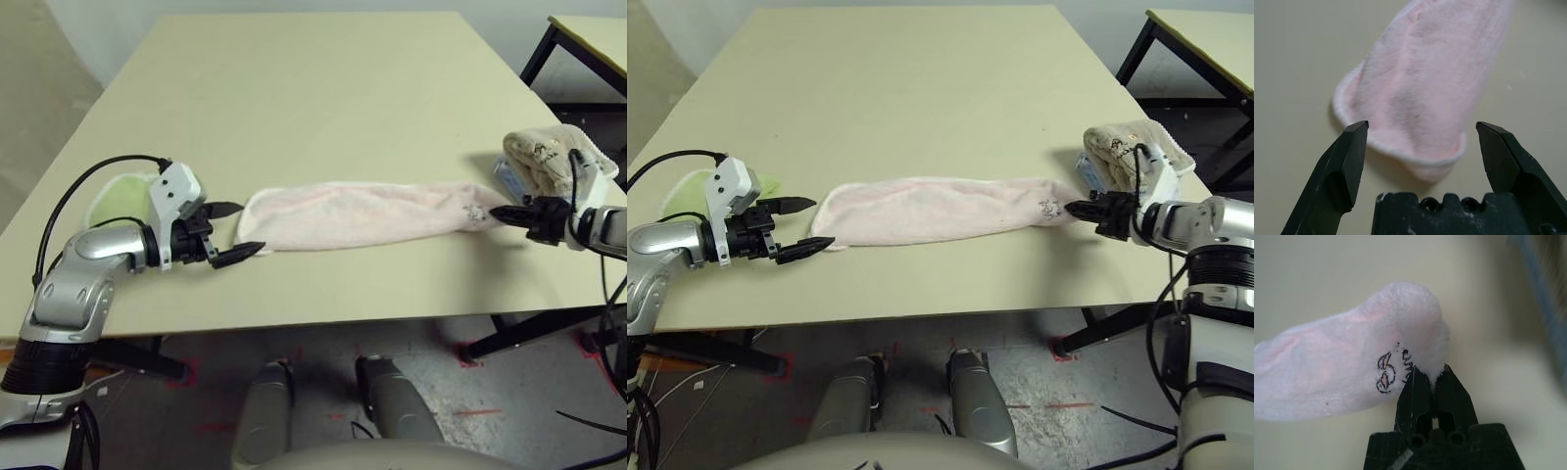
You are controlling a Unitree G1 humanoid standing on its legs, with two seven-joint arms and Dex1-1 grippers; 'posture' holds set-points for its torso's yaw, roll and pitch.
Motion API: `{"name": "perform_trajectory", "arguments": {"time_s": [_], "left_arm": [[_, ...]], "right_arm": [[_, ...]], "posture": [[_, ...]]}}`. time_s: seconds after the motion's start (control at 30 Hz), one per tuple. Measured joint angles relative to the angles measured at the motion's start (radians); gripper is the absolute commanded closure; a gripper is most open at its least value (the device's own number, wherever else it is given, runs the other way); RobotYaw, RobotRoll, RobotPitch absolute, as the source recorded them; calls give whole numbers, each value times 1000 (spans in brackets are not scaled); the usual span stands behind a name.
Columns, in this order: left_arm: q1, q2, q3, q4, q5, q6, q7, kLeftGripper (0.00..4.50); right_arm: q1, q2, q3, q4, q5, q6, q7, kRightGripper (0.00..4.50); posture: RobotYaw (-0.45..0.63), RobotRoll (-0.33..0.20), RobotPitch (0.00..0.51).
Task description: Fold the towel and set it aside.
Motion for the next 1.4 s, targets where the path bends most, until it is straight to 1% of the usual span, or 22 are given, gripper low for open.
{"name": "perform_trajectory", "arguments": {"time_s": [0.1, 0.23, 0.43, 0.53, 0.77, 0.9, 0.97, 1.07, 1.2, 1.3, 1.4], "left_arm": [[-8, -2, -6, 16, 7, -13, 0, 0], [-17, -9, -18, 31, 12, -19, 0, 0], [-26, -21, -23, 16, 12, -19, 13, 0], [-26, -25, -24, -6, 12, -16, 21, 0], [-21, -32, -24, -27, 12, -8, 40, 0], [-10, -32, -23, -47, 12, -5, 47, 0], [-4, -32, -23, -47, 12, -4, 52, 0], [0, -31, -22, -48, 12, -3, 53, 0], [1, -30, -21, -48, 12, -3, 54, 0], [1, -31, -21, -48, 13, -3, 56, 0], [1, -32, -21, -48, 13, -3, 57, 0]], "right_arm": [[-39, -9, 36, 1, -11, -82, 49, 4491], [-62, 11, 78, -37, -11, -140, 103, 4491], [-58, 93, 201, -224, -5, -140, 199, 4491], [-39, 124, 252, -296, 3, -126, 233, 4491], [2, 164, 341, -383, 16, -105, 302, 4491], [-3, 167, 350, -393, 29, -103, 335, 4491], [-37, 150, 350, -366, 38, -103, 367, 4491], [-120, 69, 341, -294, 43, -103, 434, 4491], [-232, -6, 312, -195, 48, -103, 528, 4491], [-261, -51, 320, -145, 33, -109, 600, 4491], [-263, -58, 354, -109, 1, -132, 641, 4491]], "posture": [[86, 0, 116], [91, 0, 112], [107, 0, 104], [116, 0, 100], [141, 0, 91], [147, 0, 88], [149, 0, 85], [149, 0, 81], [147, 0, 76], [148, 0, 74], [149, 0, 73]]}}
